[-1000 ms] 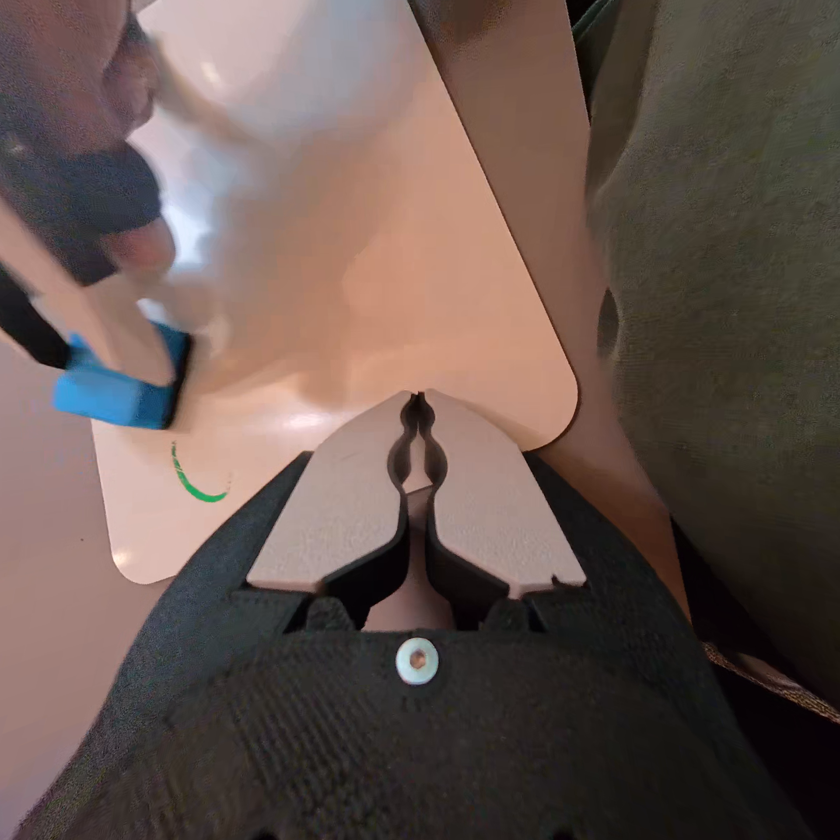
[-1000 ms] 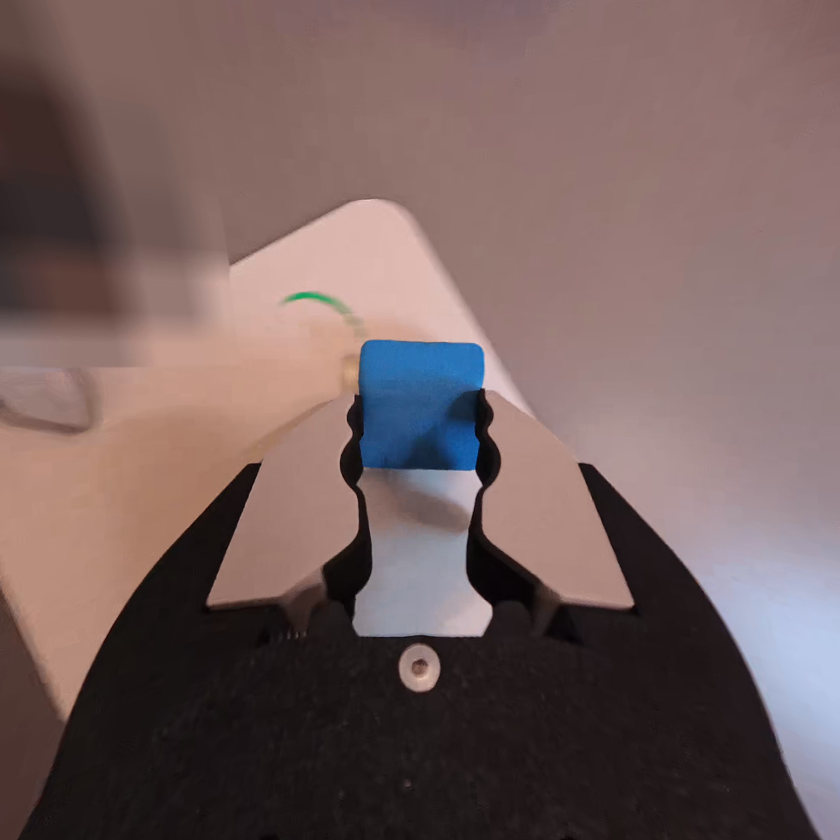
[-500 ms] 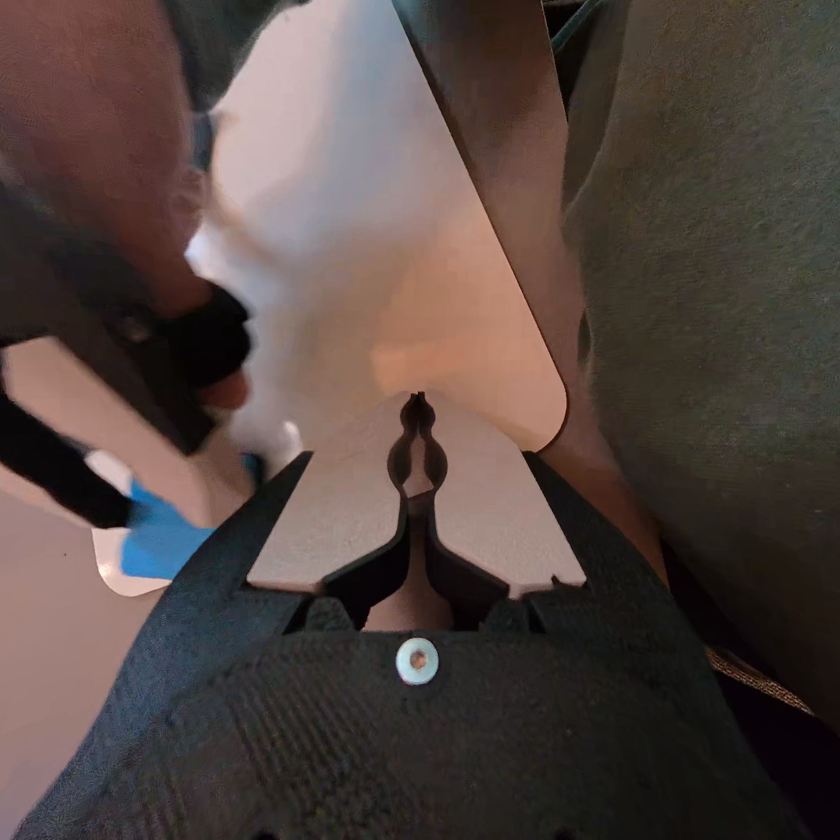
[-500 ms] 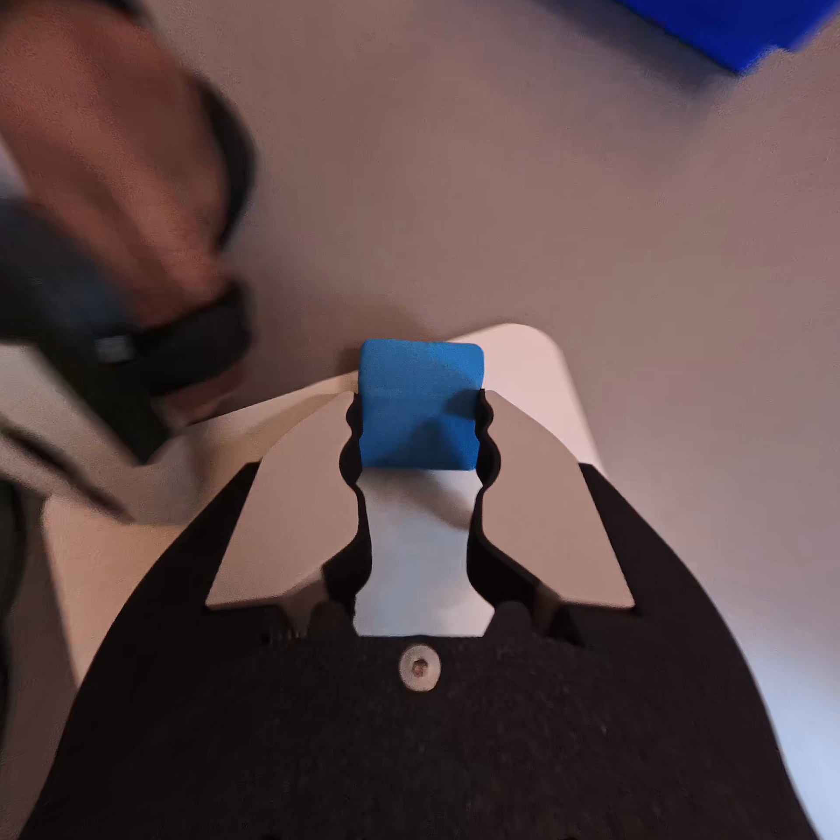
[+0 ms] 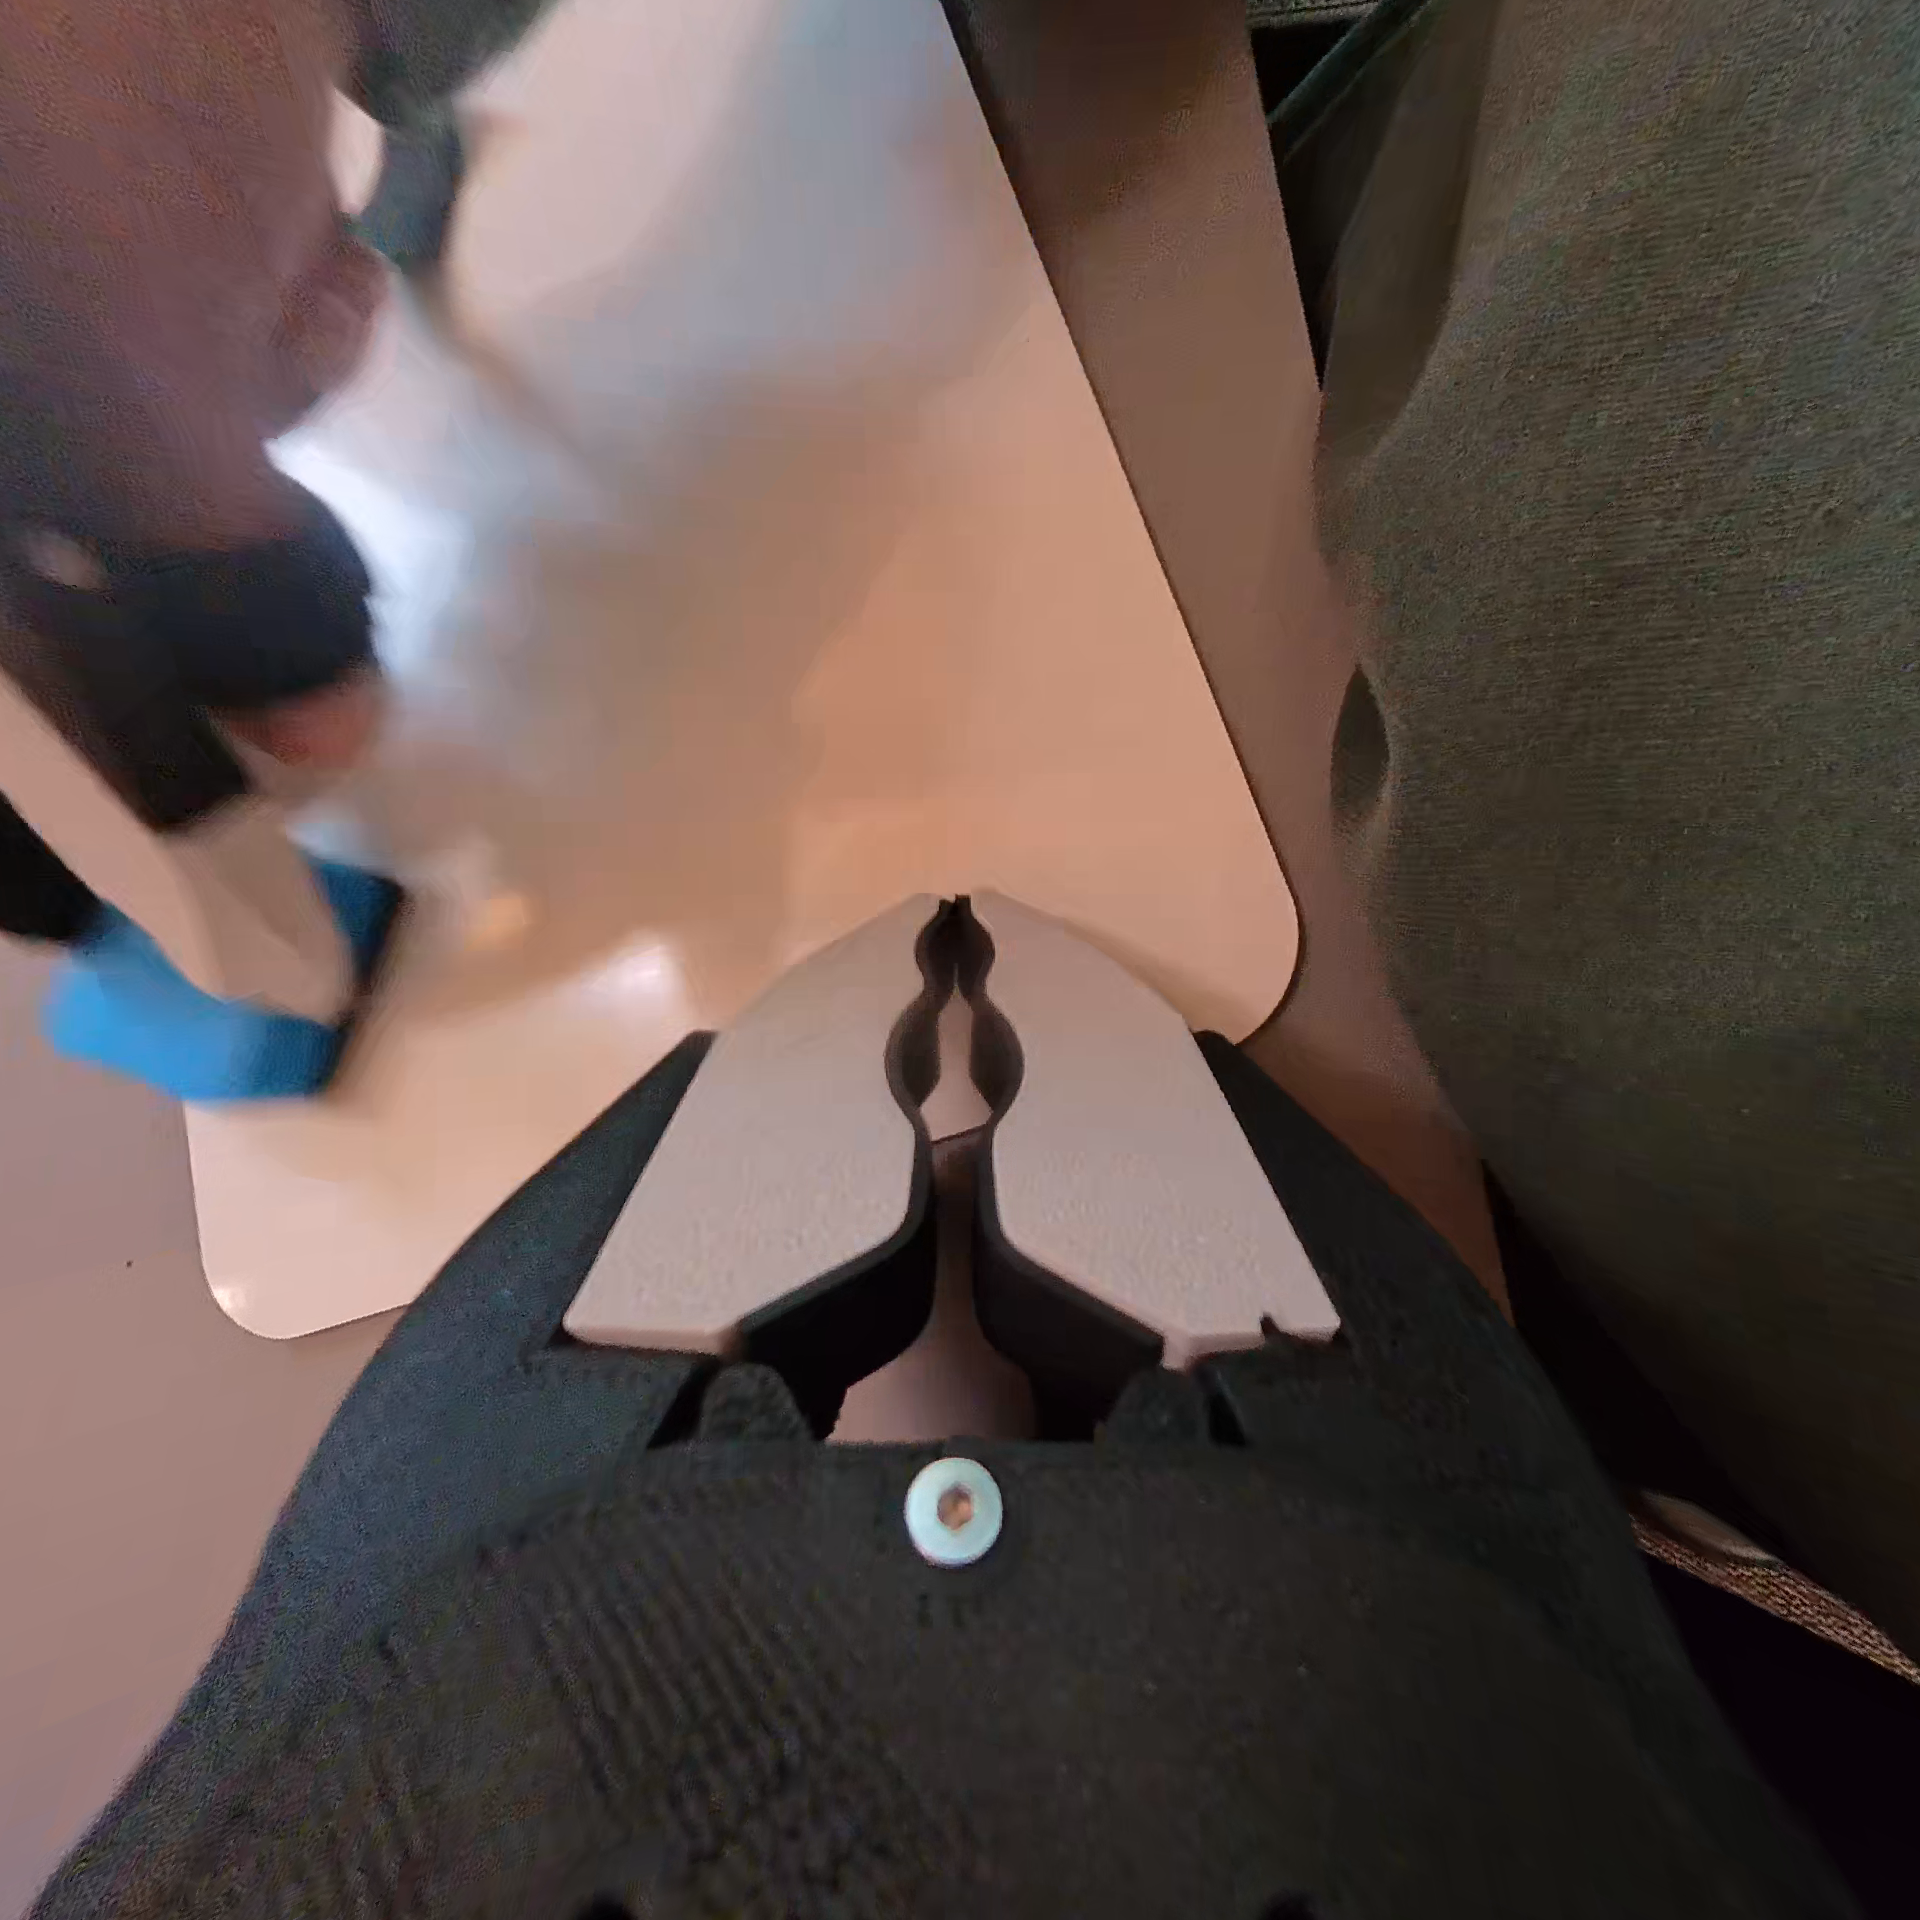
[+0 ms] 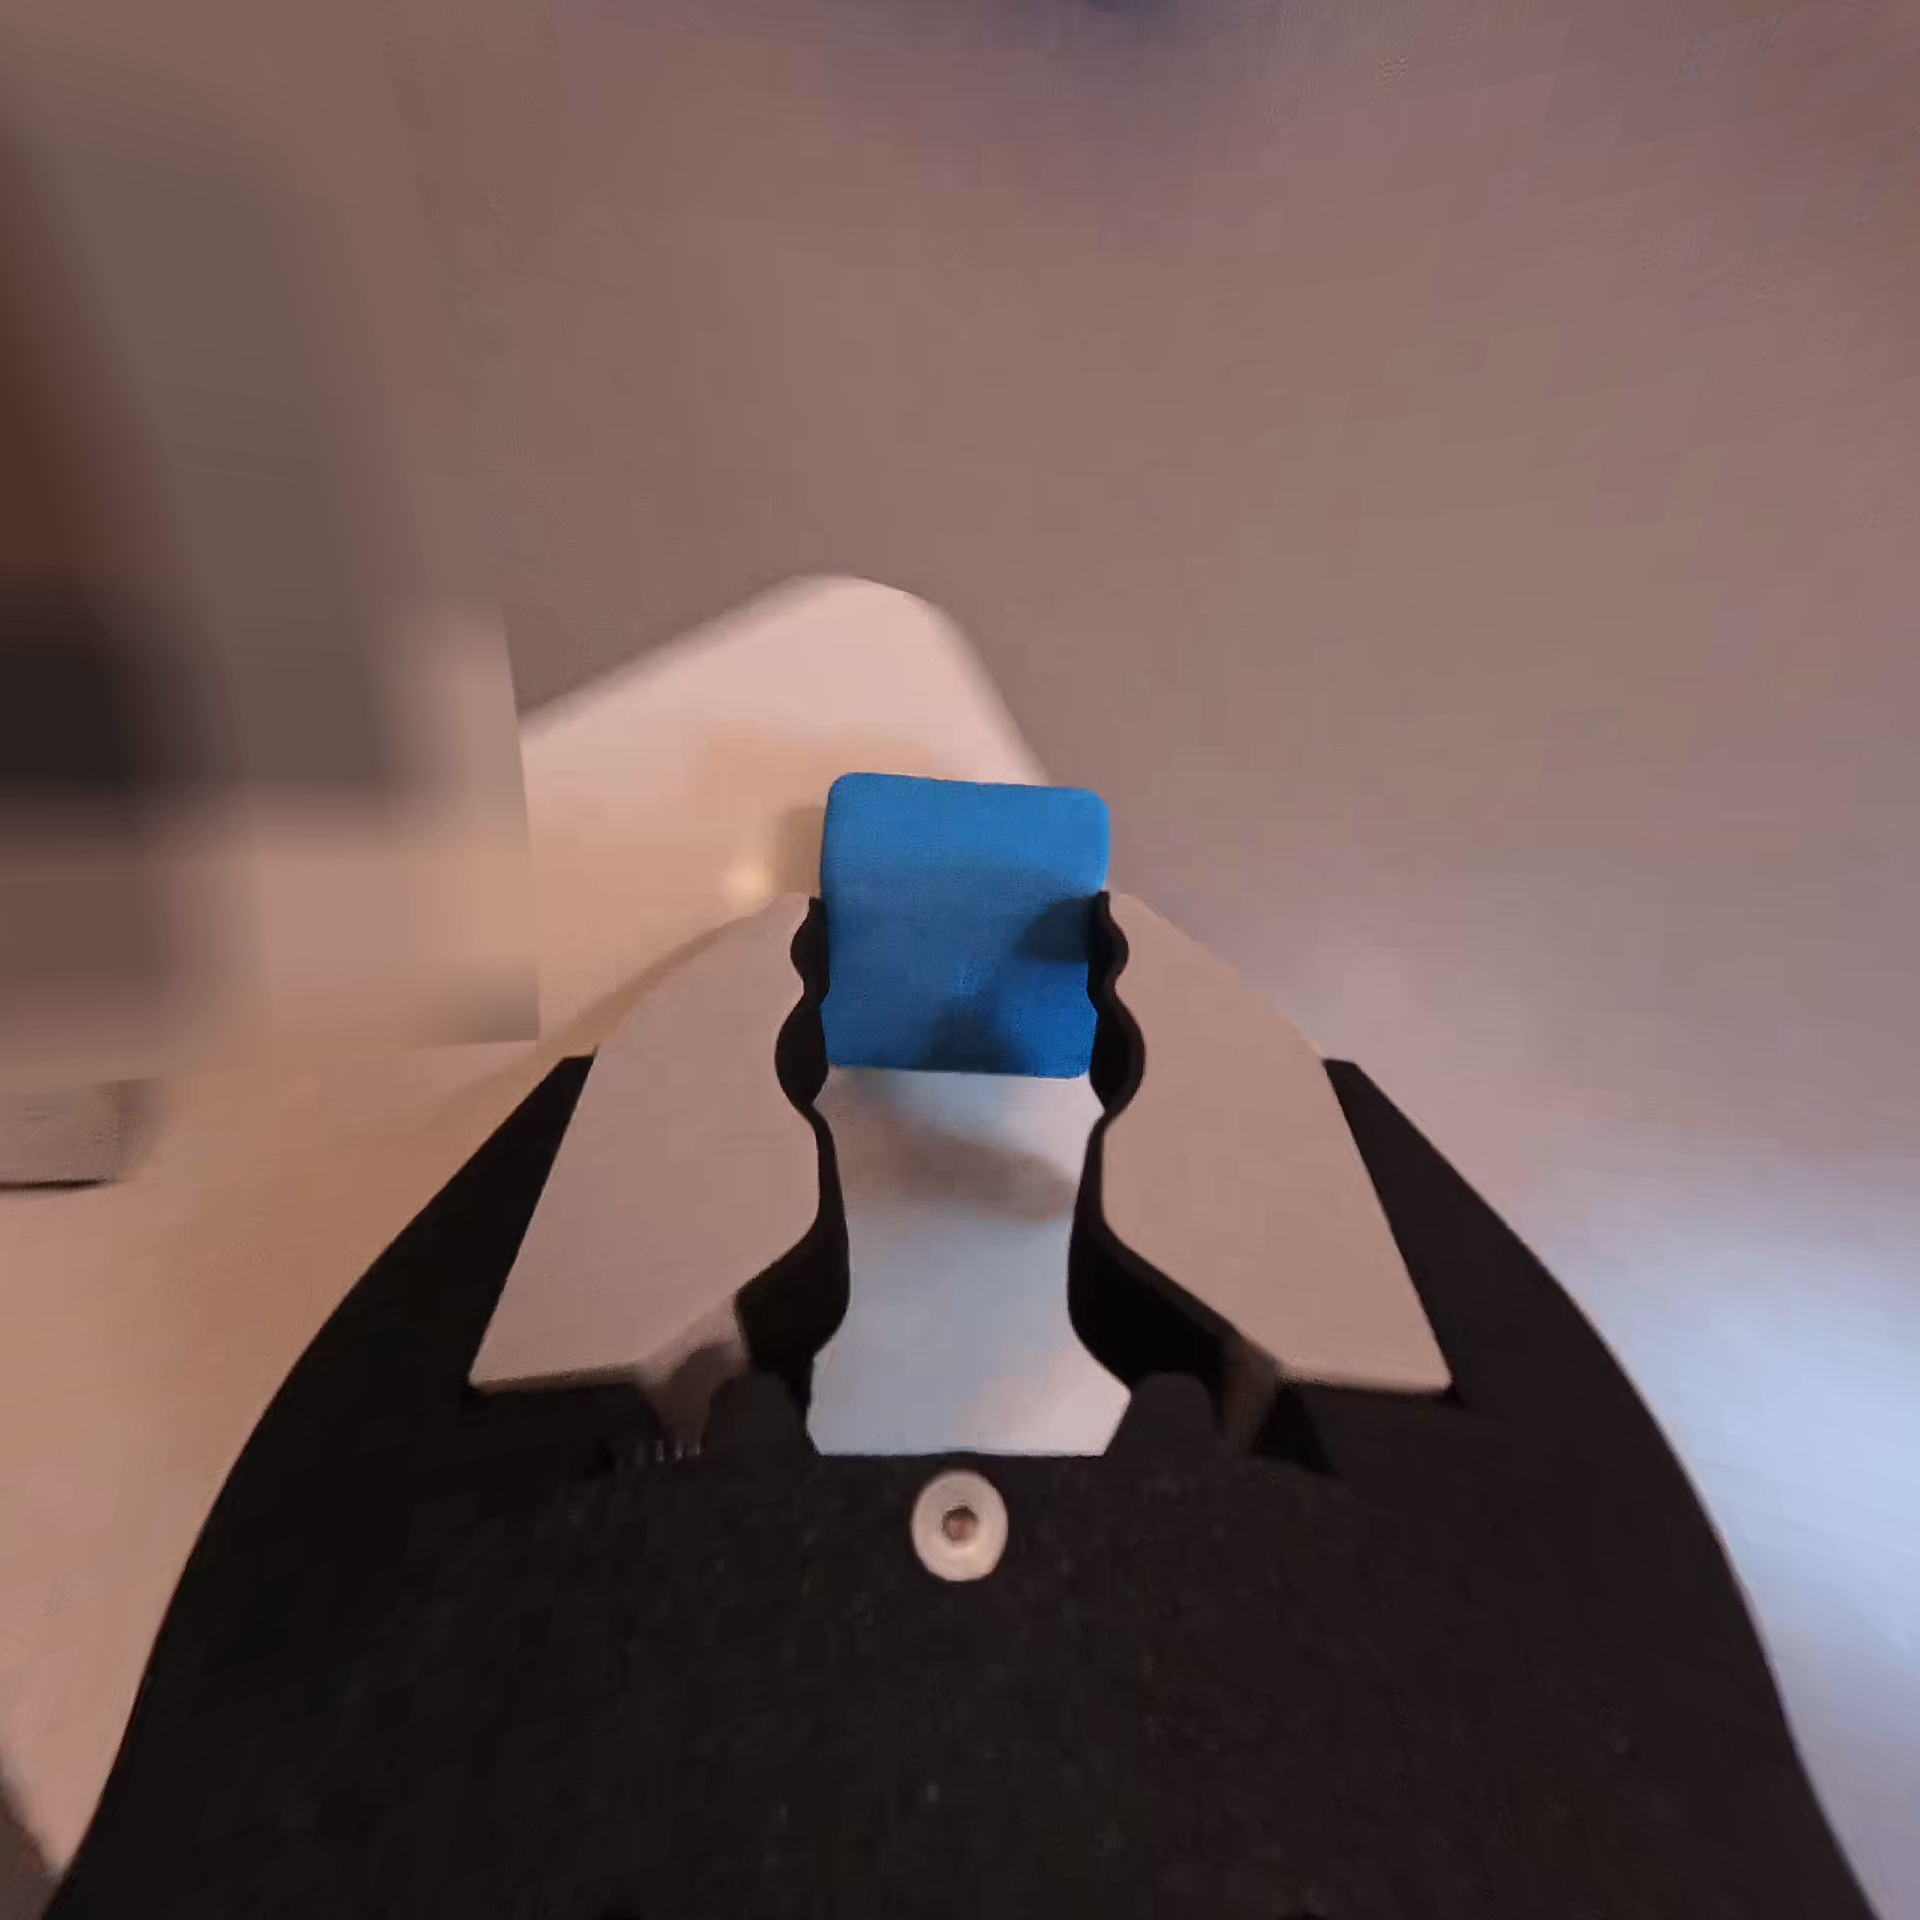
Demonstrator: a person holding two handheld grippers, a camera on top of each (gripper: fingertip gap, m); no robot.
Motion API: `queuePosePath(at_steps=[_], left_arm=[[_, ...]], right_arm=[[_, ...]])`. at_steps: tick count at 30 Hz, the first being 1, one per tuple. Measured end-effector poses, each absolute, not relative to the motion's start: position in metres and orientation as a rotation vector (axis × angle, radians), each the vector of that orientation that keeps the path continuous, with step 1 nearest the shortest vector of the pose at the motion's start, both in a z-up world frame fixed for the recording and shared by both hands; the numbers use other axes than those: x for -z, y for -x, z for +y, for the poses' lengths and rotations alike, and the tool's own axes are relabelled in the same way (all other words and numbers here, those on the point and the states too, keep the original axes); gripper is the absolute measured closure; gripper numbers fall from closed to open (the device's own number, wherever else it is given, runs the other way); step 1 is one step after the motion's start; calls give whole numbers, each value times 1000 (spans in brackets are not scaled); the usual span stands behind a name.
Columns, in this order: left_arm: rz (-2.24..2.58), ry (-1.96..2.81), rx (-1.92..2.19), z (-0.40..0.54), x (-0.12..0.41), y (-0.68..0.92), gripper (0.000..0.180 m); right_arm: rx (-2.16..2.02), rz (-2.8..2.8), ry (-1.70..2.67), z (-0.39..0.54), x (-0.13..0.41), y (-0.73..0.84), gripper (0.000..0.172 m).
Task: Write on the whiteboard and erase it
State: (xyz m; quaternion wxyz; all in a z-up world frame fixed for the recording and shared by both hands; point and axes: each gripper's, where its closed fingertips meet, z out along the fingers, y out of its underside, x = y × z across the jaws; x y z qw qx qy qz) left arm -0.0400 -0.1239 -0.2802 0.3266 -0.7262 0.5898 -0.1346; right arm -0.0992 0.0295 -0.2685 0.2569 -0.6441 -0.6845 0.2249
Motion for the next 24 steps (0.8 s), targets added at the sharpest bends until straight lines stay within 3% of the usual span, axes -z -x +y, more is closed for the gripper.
queuePosePath(at_steps=[4, 6, 9, 14, 16, 24], left_arm=[[1551, 1895, 343, -124, 280, 40, 180], [1552, 1897, 349, -124, 280, 40, 180], [1548, 1900, 347, -124, 281, 40, 180], [1545, 1905, 351, -124, 281, 40, 180], [1544, 1905, 349, -125, 281, 40, 180], [1532, 1910, 344, -122, 281, 43, 180]], right_arm=[[-234, -1604, 1957, 121, 265, 0, 123], [-269, -1466, 2078, 124, 267, -50, 123], [-376, -1355, 2163, 96, 268, -85, 123], [-554, -1763, 1894, -28, 267, -20, 123], [-545, -1839, 1822, -33, 266, -7, 123], [-468, -1201, 2197, 167, 269, -97, 123]])
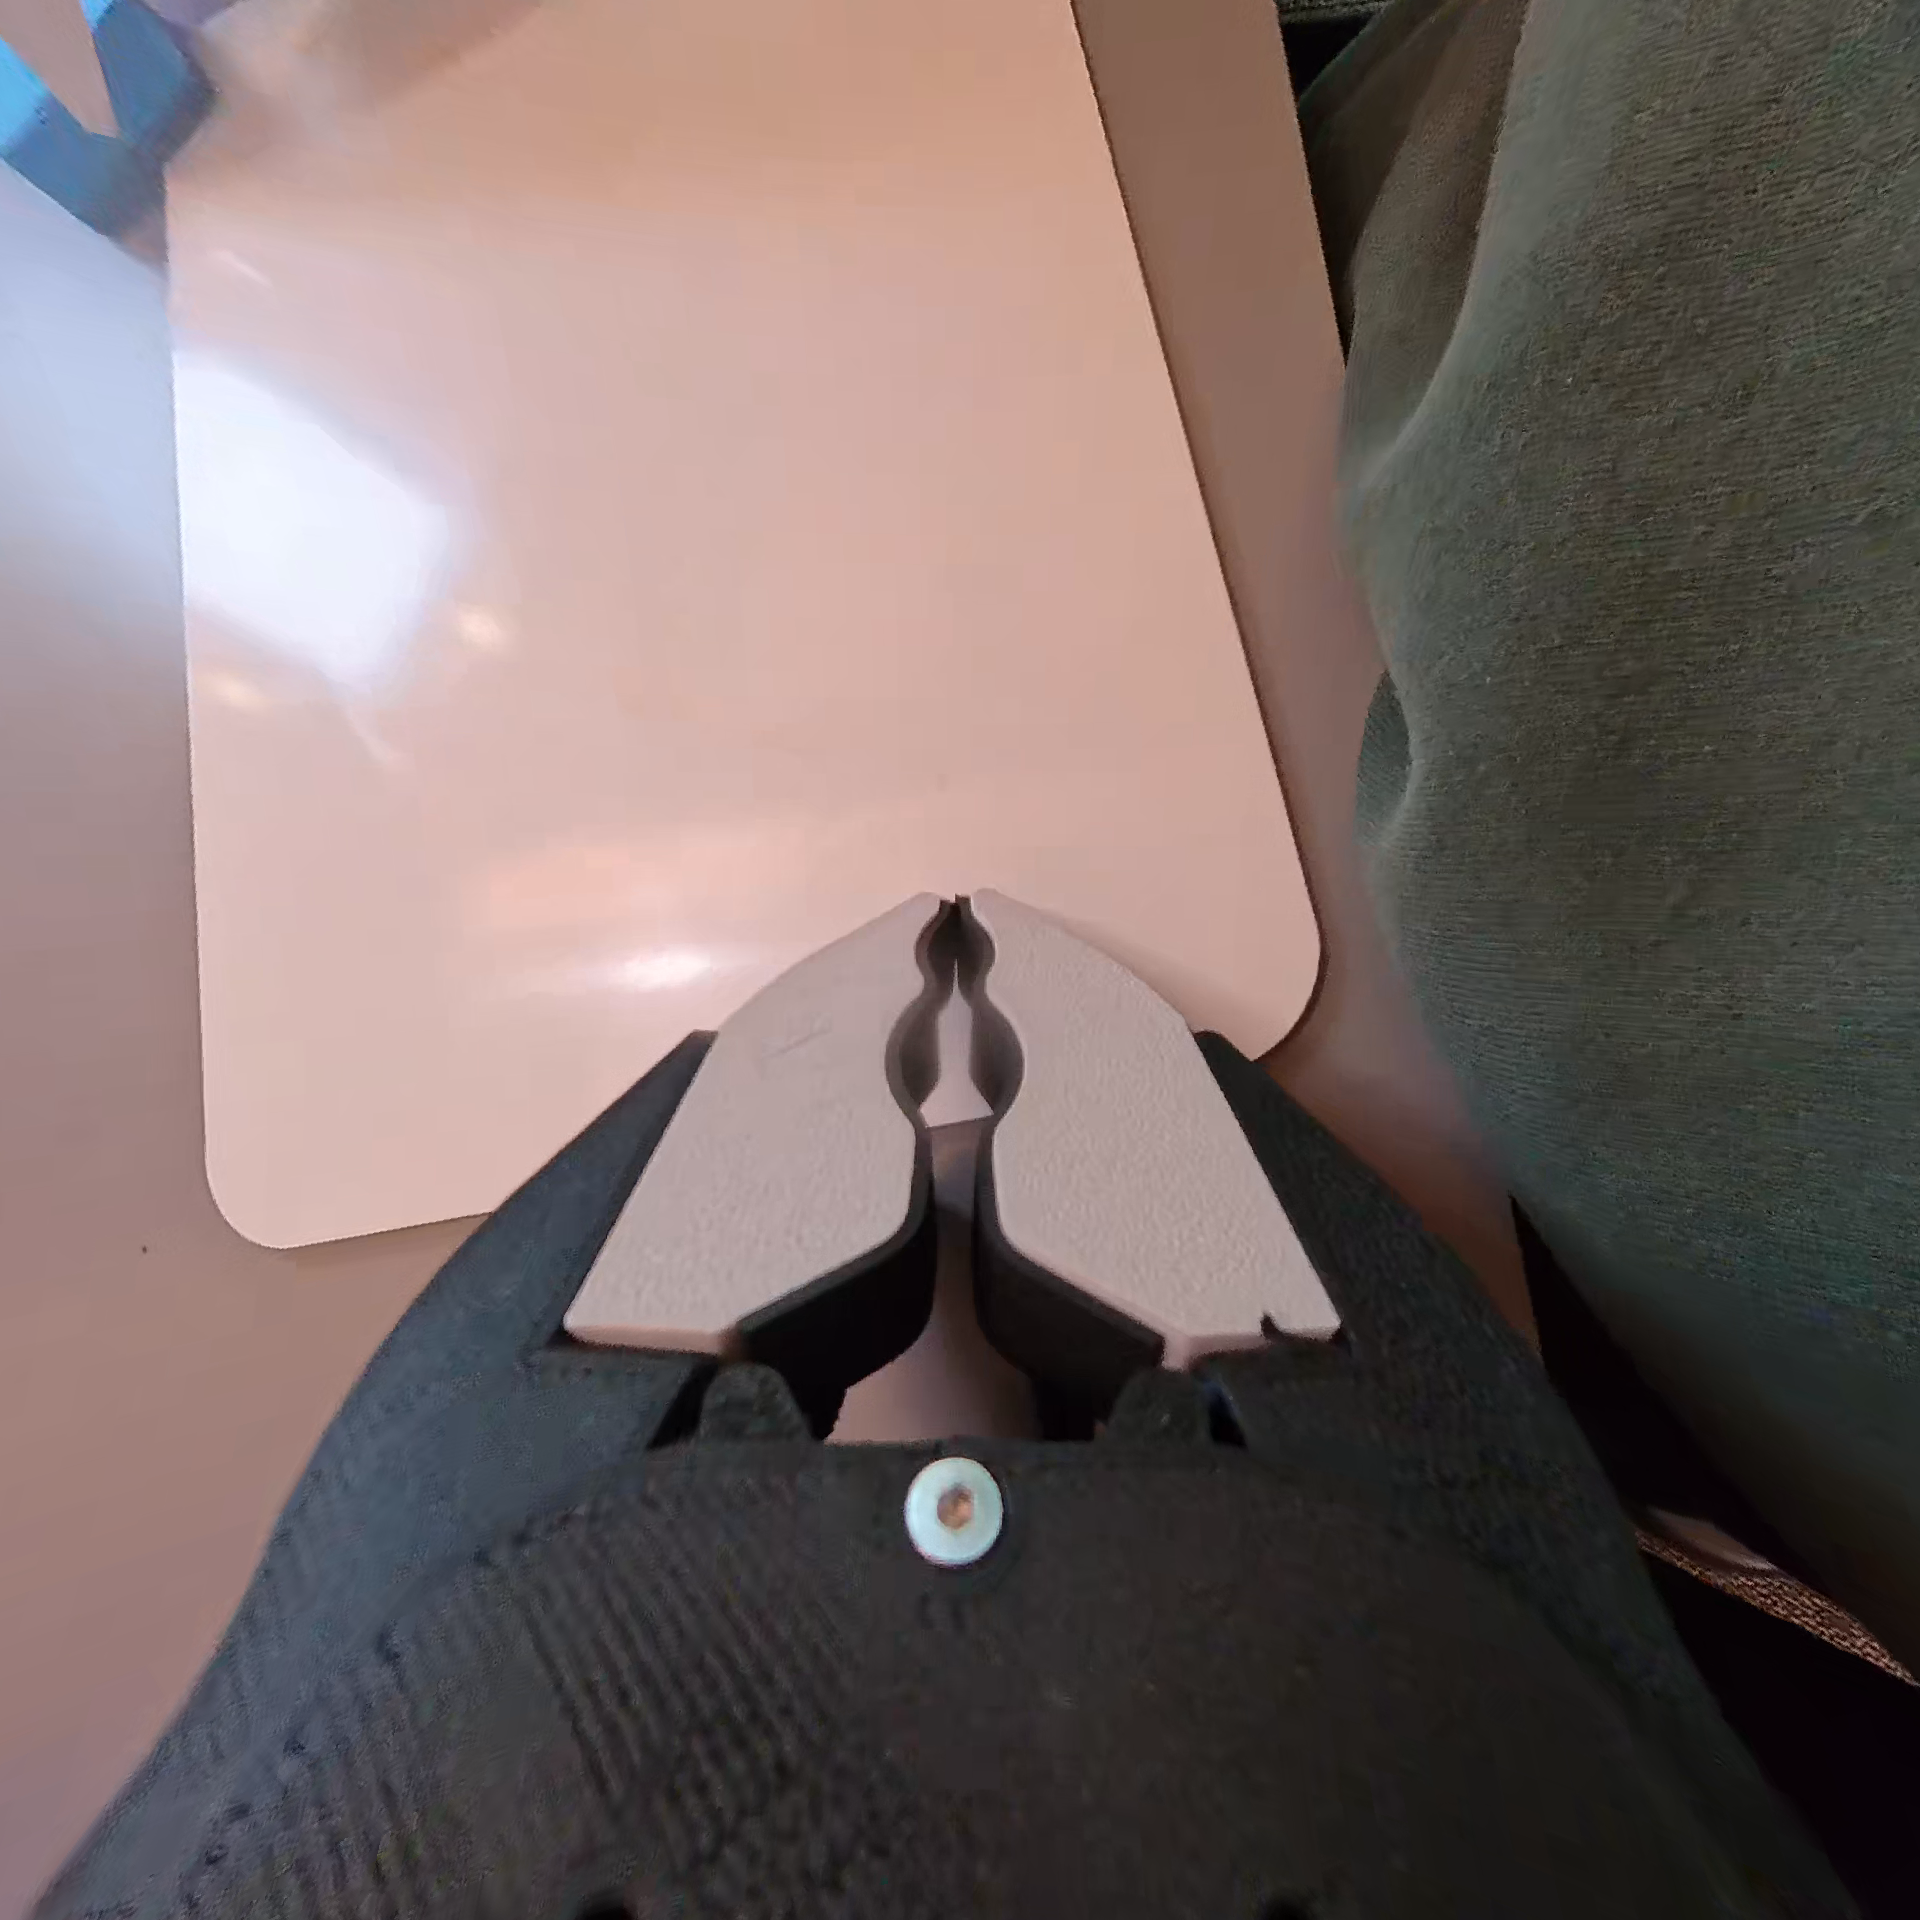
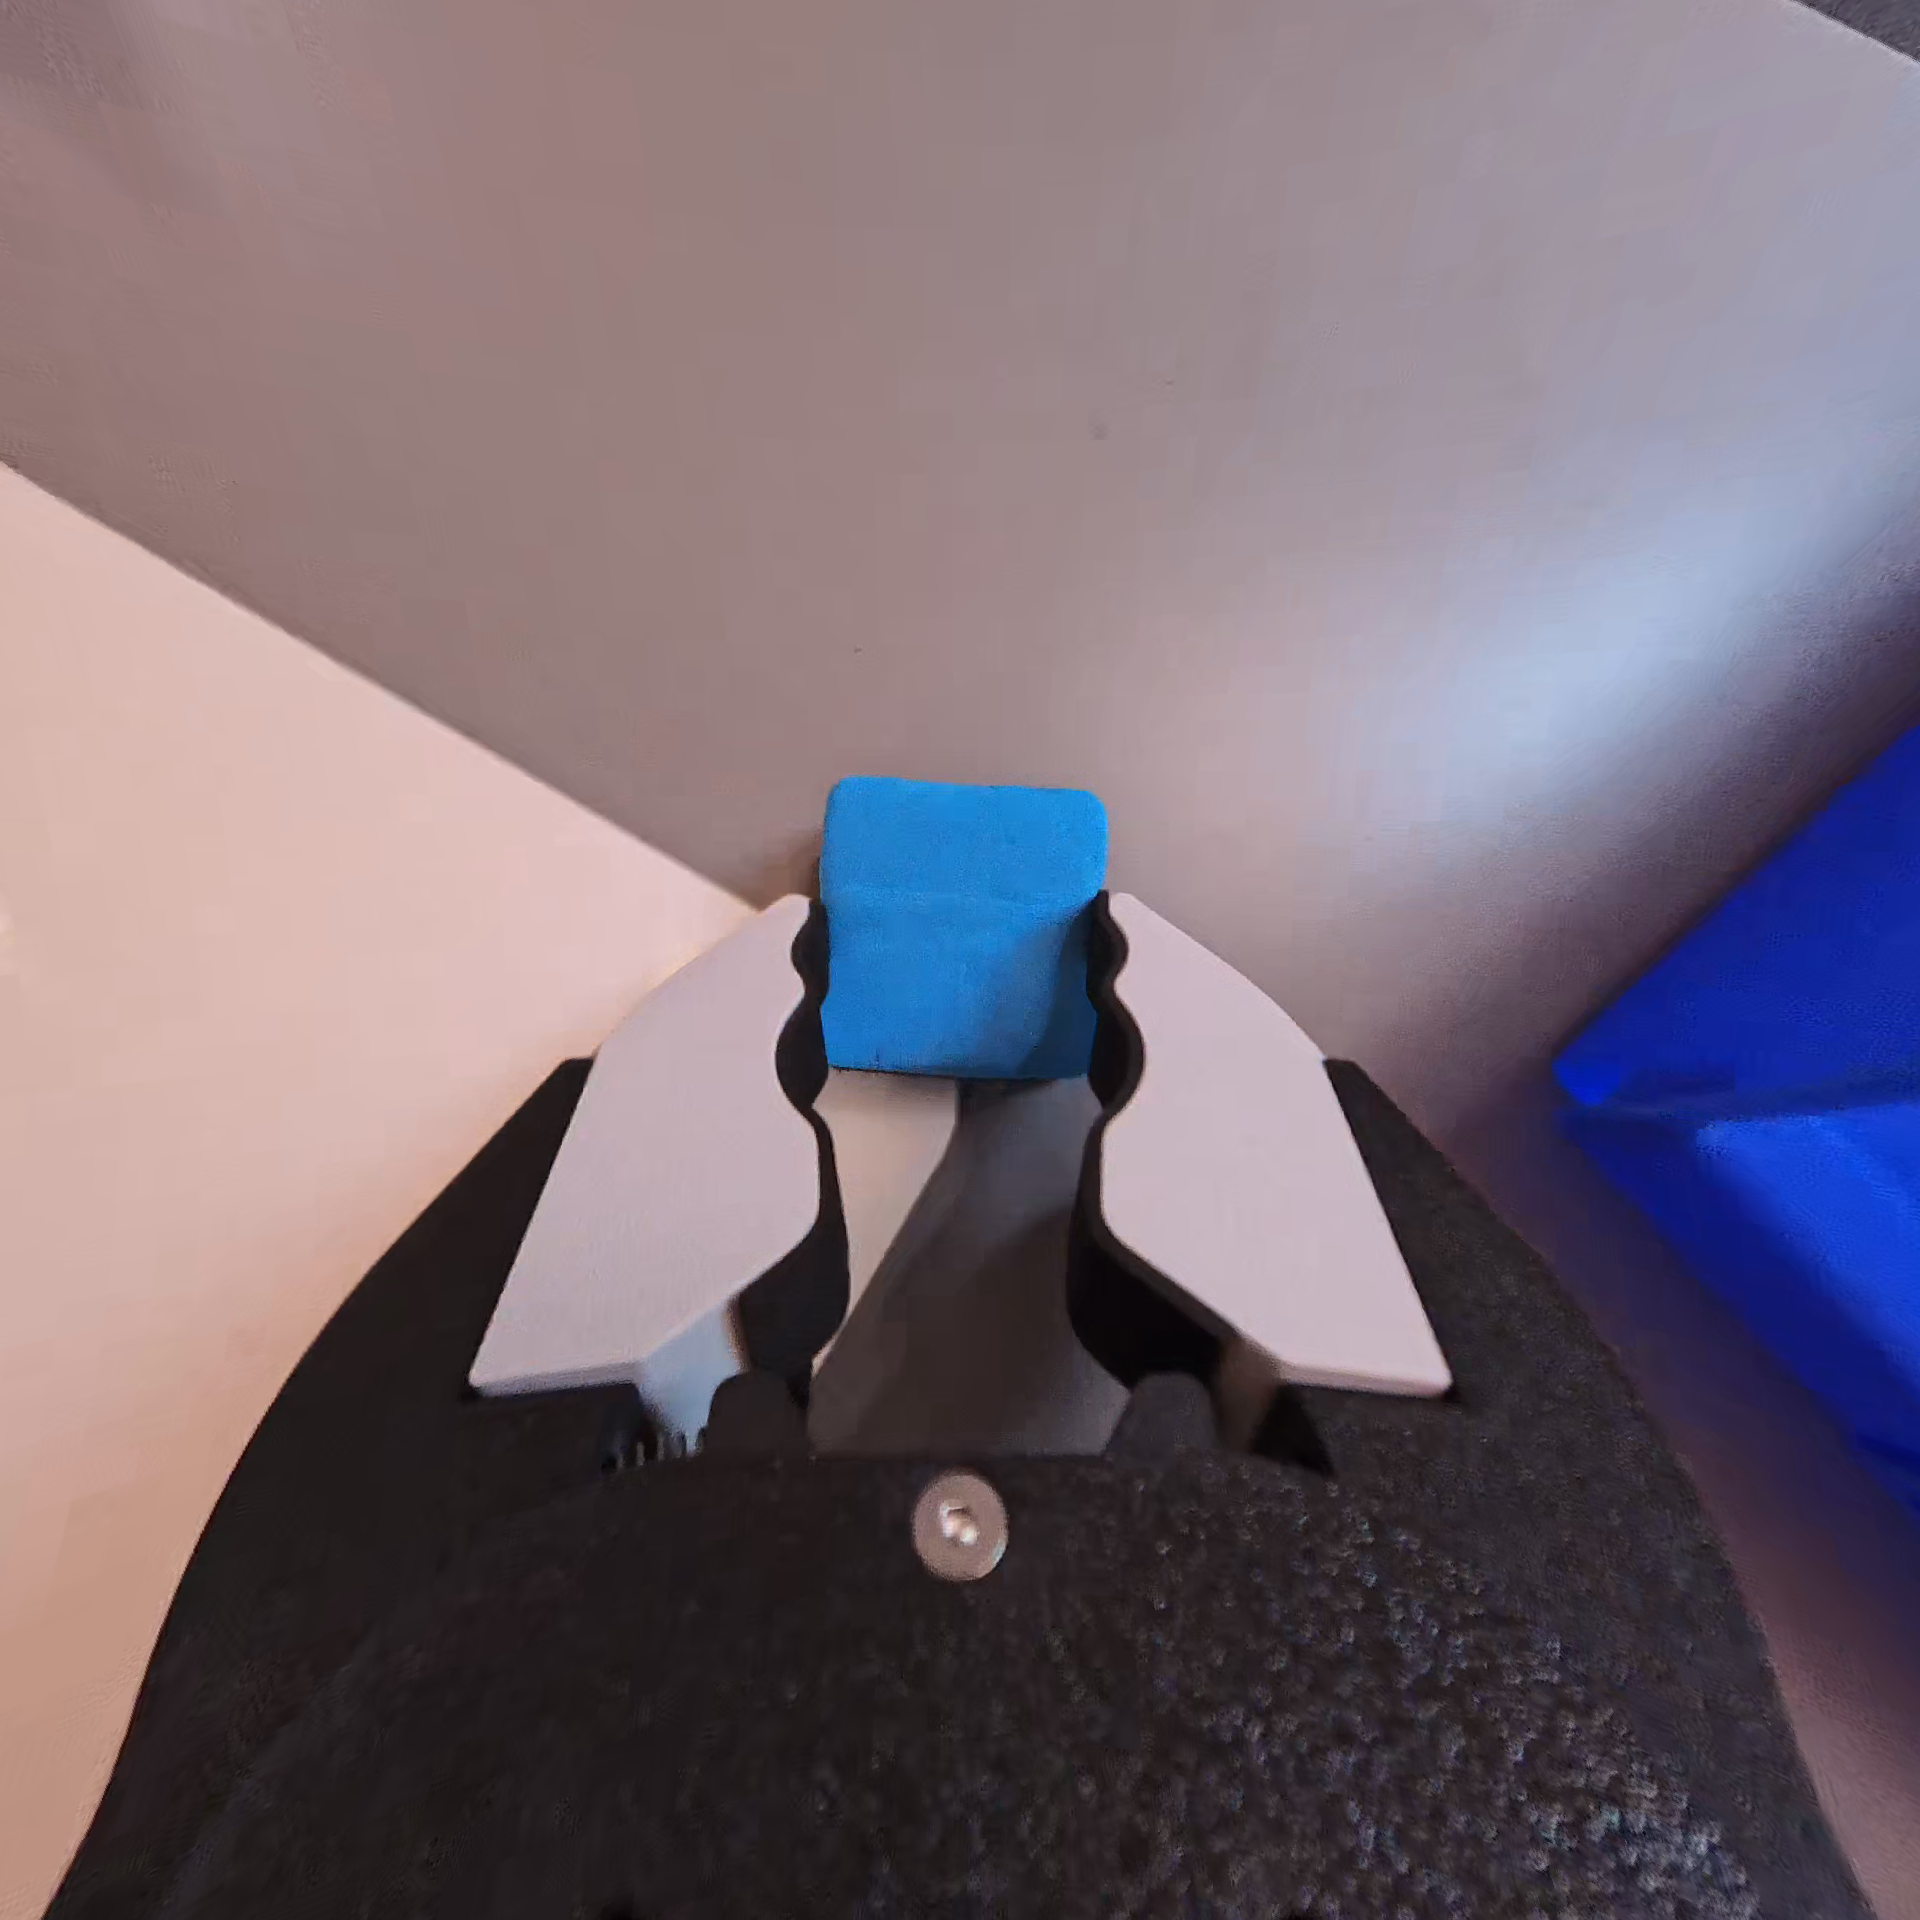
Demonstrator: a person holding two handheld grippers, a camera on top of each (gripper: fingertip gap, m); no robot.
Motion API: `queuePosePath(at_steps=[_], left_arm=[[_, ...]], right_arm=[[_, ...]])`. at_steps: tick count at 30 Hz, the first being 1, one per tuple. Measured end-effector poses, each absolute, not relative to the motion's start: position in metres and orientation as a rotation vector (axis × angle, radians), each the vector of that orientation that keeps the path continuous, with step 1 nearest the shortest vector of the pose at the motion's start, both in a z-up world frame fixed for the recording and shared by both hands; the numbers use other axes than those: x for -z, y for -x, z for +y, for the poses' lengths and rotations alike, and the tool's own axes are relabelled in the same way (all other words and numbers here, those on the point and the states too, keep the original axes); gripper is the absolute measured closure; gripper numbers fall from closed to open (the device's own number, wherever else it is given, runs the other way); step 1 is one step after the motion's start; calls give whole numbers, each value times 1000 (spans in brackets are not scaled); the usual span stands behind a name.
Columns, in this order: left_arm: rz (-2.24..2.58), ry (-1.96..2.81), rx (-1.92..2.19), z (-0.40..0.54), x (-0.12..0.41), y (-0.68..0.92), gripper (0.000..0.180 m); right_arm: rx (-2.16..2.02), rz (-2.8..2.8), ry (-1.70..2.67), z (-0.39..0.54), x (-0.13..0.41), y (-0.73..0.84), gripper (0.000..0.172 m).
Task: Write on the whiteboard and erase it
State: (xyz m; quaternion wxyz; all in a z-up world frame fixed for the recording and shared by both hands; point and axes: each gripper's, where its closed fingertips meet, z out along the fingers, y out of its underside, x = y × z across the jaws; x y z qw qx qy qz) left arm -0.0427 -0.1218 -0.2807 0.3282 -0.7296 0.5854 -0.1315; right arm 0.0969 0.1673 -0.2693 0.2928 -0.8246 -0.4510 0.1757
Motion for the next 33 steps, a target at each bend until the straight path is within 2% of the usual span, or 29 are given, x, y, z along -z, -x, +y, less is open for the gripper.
queuePosePath(at_steps=[11, 15, 20, 23, 27, 30, 33], left_arm=[[1460, 1913, 221, -101, 280, 53, 180], [1443, 1916, 227, -98, 280, 55, 180], [1434, 1913, 234, -97, 279, 55, 180], [1412, 1913, 215, -93, 279, 59, 180], [1401, 1920, 235, -92, 278, 59, 180], [1402, 1919, 228, -92, 278, 59, 180], [1392, 1927, 199, -88, 278, 64, 180]], right_arm=[[-317, -1296, 2055, 198, 264, -55, 123], [-366, -1028, 2101, 225, 240, -67, 123], [-273, -956, 2236, 246, 268, -89, 122], [-239, -935, 2207, 245, 266, -91, 104], [-336, -1011, 2119, 207, 242, -94, 97], [-559, -1322, 1989, 125, 231, -90, 98], [-572, -1661, 1835, 32, 238, -101, 95]])
